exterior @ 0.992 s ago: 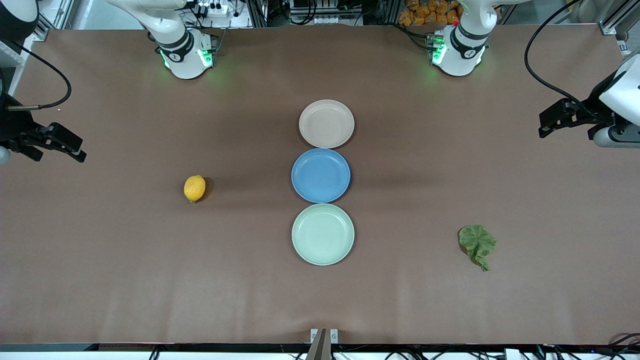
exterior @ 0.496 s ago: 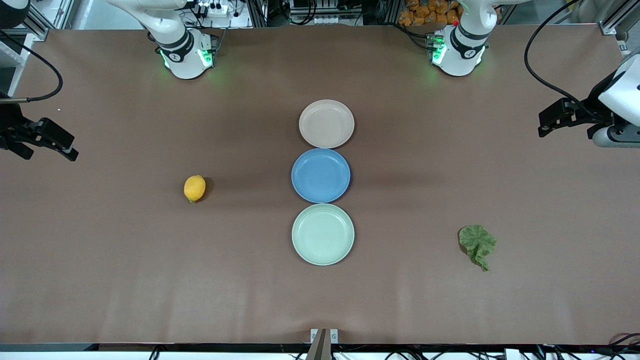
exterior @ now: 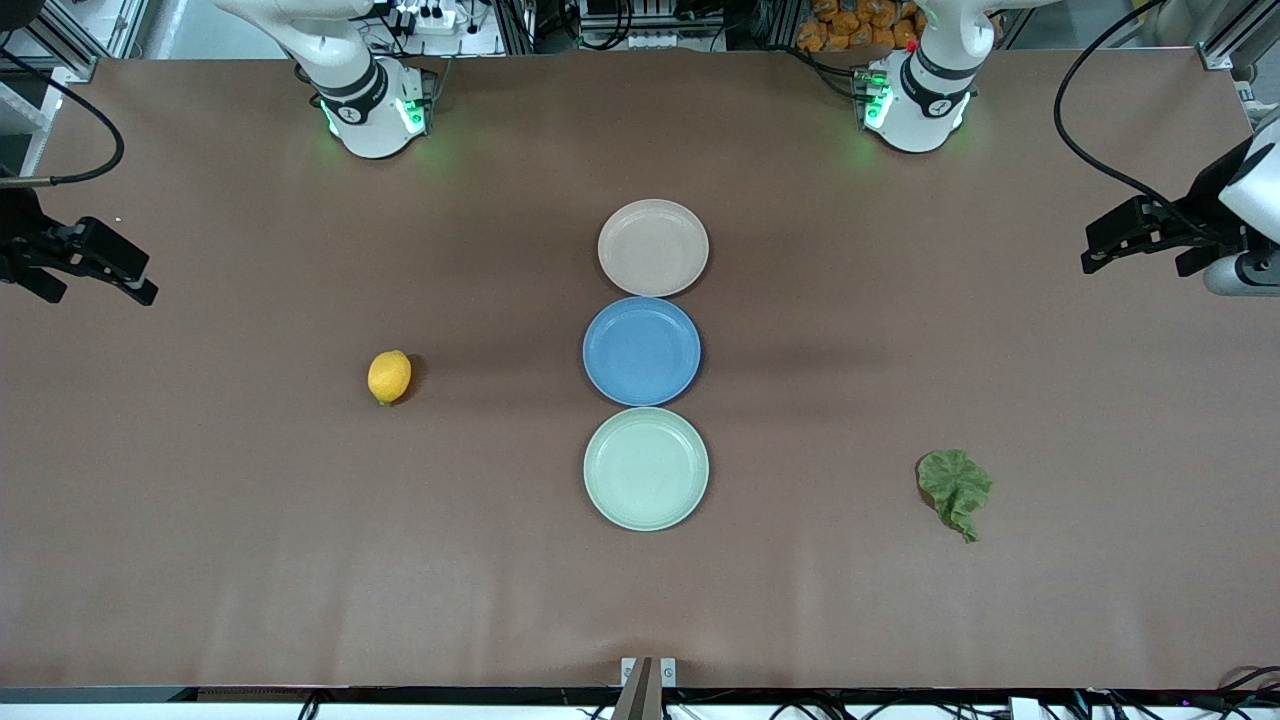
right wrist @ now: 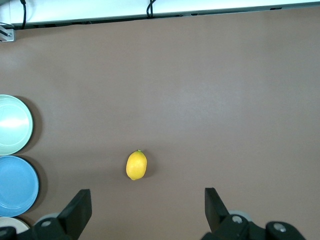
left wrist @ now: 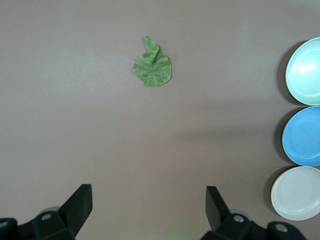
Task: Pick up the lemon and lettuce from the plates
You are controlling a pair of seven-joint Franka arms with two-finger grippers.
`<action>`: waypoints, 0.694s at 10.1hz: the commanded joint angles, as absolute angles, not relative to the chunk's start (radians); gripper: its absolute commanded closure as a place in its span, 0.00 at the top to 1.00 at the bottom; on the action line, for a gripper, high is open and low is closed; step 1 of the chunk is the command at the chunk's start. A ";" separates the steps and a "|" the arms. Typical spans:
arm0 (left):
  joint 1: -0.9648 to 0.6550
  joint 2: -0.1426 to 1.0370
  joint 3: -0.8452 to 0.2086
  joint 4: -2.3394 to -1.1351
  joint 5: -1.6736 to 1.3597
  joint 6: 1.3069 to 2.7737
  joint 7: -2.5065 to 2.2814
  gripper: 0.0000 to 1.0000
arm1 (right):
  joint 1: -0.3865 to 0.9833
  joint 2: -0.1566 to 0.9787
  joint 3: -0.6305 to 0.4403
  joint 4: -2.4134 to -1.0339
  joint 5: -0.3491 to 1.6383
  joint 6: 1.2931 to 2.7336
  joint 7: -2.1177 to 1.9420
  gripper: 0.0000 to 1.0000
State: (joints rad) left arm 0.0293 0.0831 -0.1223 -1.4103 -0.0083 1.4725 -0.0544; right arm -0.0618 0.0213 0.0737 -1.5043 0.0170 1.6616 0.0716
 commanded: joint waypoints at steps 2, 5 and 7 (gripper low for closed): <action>0.032 0.064 -0.121 -1.424 -0.028 1.462 -0.058 1.00 | -0.060 0.023 0.075 -1.491 0.003 1.647 0.091 1.00; 0.028 0.066 -0.129 -1.424 -0.022 1.463 -0.057 1.00 | -0.058 0.023 0.077 -1.493 0.002 1.638 0.097 1.00; 0.014 0.066 -0.133 -1.422 0.023 1.465 -0.052 1.00 | -0.061 0.023 0.075 -1.494 0.002 1.632 0.097 1.00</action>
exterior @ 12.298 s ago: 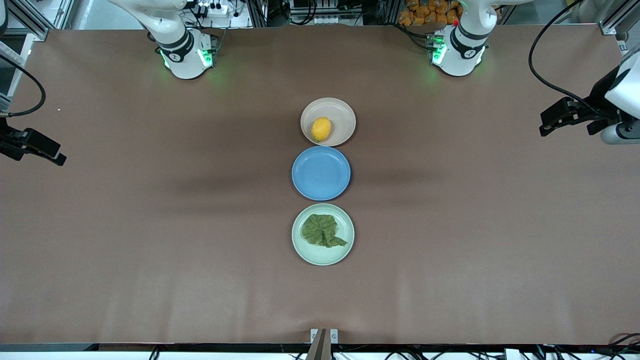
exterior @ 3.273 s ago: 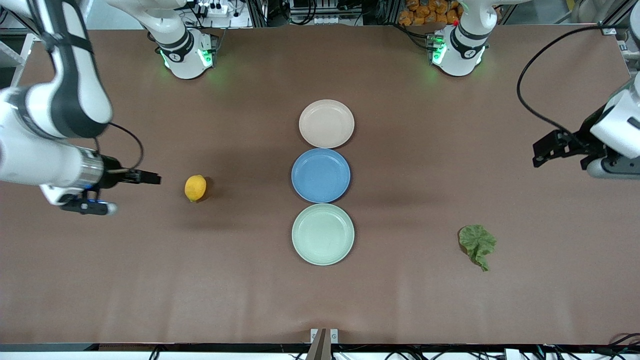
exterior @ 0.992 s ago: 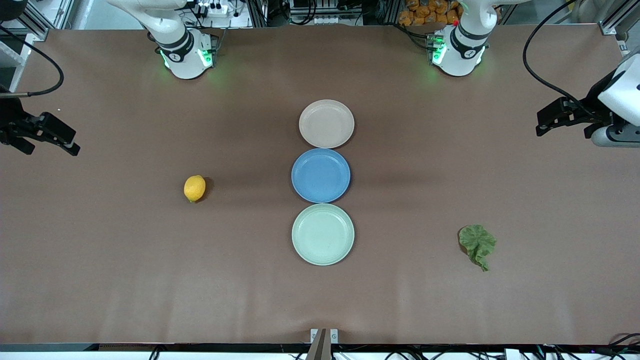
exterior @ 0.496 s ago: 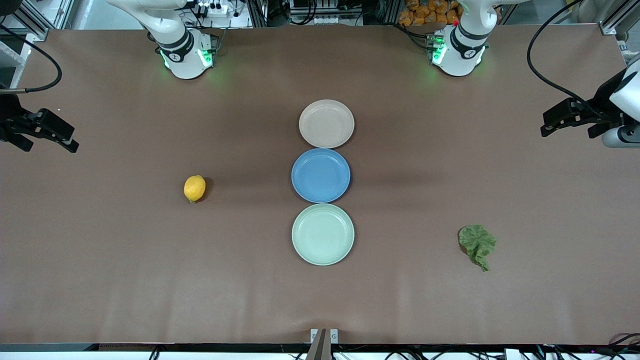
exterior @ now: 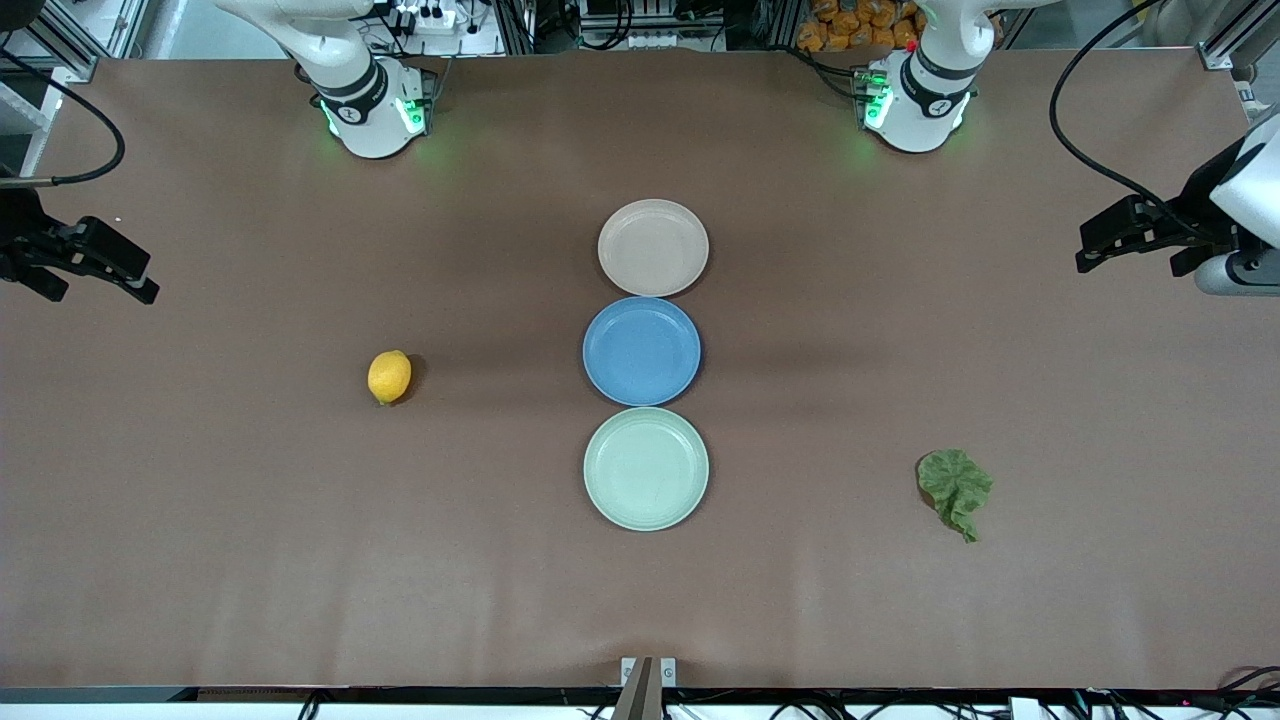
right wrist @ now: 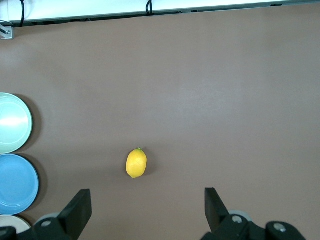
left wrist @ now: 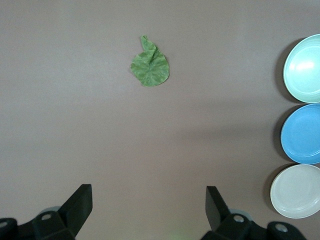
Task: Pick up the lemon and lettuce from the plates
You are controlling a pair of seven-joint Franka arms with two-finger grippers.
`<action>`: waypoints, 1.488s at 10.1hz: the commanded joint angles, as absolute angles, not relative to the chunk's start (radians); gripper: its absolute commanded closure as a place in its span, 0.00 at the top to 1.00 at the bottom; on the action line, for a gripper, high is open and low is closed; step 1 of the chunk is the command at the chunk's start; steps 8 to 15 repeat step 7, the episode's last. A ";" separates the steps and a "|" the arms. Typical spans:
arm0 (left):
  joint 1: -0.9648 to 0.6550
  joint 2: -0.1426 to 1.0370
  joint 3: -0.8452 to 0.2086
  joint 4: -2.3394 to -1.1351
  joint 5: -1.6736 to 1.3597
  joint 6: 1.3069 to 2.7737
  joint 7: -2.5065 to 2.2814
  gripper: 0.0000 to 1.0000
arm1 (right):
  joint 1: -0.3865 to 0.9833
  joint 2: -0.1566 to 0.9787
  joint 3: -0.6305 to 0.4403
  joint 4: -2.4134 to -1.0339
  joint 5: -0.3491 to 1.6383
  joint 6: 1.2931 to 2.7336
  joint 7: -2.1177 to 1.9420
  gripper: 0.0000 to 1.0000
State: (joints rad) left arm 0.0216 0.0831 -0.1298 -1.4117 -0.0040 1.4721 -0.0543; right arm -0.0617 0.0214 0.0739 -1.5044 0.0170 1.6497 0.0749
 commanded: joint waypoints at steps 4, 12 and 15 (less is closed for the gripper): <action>0.017 0.069 -0.132 -1.405 0.023 1.466 -0.052 1.00 | -0.061 0.021 0.074 -1.491 -0.002 1.618 0.097 1.00; 0.015 0.069 -0.130 -1.405 0.023 1.471 -0.055 1.00 | -0.061 0.021 0.074 -1.491 -0.003 1.617 0.095 1.00; 0.015 0.069 -0.130 -1.405 0.023 1.471 -0.055 1.00 | -0.061 0.021 0.074 -1.491 -0.003 1.617 0.095 1.00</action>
